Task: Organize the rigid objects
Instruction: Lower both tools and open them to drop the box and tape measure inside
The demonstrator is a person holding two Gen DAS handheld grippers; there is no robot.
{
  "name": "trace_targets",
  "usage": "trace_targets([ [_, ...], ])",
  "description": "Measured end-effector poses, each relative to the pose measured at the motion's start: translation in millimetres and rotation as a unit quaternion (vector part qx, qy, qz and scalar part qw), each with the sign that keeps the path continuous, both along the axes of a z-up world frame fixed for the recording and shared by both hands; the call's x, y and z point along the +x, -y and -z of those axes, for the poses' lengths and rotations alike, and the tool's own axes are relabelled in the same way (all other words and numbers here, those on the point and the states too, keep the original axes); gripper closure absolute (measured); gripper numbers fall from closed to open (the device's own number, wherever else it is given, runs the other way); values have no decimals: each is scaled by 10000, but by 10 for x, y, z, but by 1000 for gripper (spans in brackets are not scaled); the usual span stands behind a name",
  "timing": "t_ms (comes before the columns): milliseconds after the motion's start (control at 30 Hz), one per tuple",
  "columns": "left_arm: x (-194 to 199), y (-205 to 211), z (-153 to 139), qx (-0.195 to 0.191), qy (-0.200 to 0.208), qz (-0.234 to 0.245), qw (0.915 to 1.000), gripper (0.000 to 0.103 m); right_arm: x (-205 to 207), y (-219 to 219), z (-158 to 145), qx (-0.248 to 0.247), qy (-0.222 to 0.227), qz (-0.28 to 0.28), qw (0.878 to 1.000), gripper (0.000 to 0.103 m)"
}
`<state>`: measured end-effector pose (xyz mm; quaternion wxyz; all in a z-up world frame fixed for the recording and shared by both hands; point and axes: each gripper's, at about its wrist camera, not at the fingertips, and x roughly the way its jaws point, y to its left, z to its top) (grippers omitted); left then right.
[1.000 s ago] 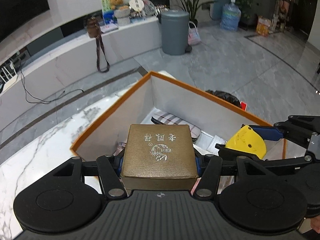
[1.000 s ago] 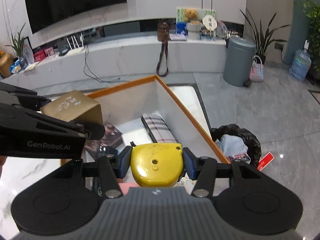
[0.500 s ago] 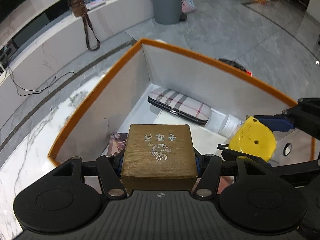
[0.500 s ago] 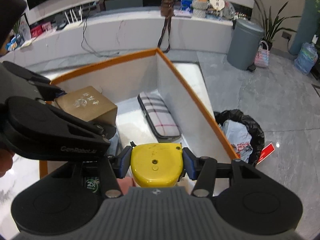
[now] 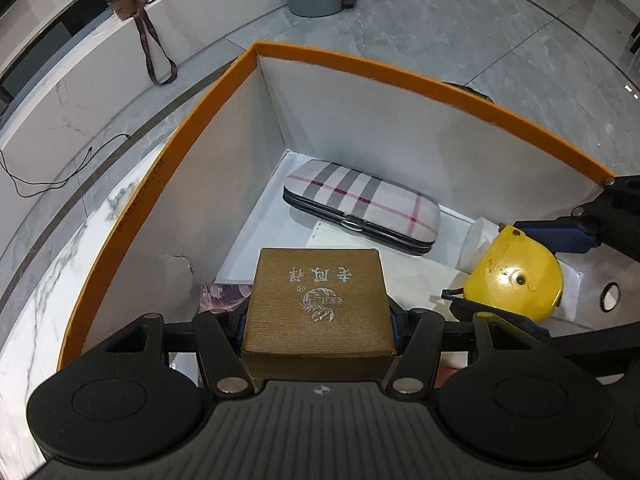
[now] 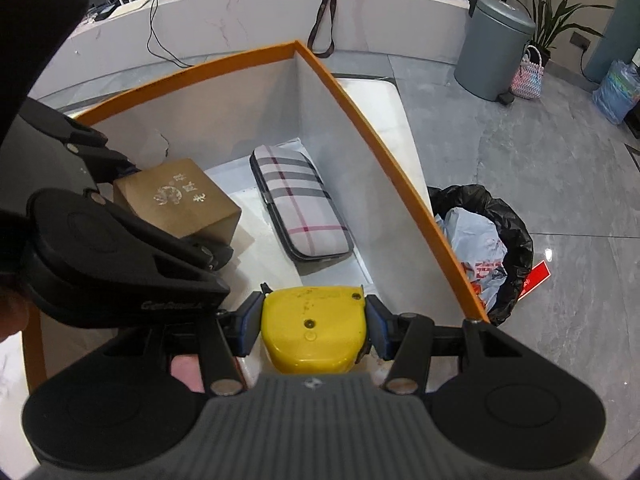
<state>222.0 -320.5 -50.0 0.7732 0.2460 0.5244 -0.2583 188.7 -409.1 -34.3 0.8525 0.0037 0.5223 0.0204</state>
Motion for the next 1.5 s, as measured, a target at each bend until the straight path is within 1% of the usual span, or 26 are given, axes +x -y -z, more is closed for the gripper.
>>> trace_targets([
  [300,160,-96,9,-141,-56,0,9999,36,129,-88,63,-101,-73,-10,9999,49],
  [400,202,-123,11,-249,-103,-16,9996,36,170,-102,83,-107,-98,-12,9999,49],
  [533,251,-111,48,-252,-112,-4,9996,36,221,-143,110,-110,-138,-31,9998,49],
  [600,288,-137,49,-335,-187,-38,9993,36,243,-162,130,-97,-161,-41,9998,50],
  [767,403,-168,58,-404,-405,-101,9983,35,294,-204,156,-92,-192,-36,9998,49],
  [867,443,-164,70,-365,-480,-98,9981,29,322,-214,161,-66,-201,-5,9998,49],
  [1000,483,-204,85,-482,-624,-197,9967,29,327,-228,159,-47,-179,6,9998,49],
  [1167,477,-255,79,-515,-606,-306,9964,29,300,-217,144,-55,-149,-19,9999,49],
  [1200,461,-251,72,-491,-588,-301,9966,29,294,-221,143,-70,-143,-29,9999,47],
  [1233,451,-263,62,-479,-558,-277,9969,29,288,-224,145,-94,-153,-20,9998,41],
  [1267,438,-263,49,-474,-517,-251,9972,28,278,-219,145,-64,-163,-32,9998,41],
  [1500,336,-243,-92,-404,-335,-218,9984,27,269,-183,111,-23,-199,-27,9998,40],
])
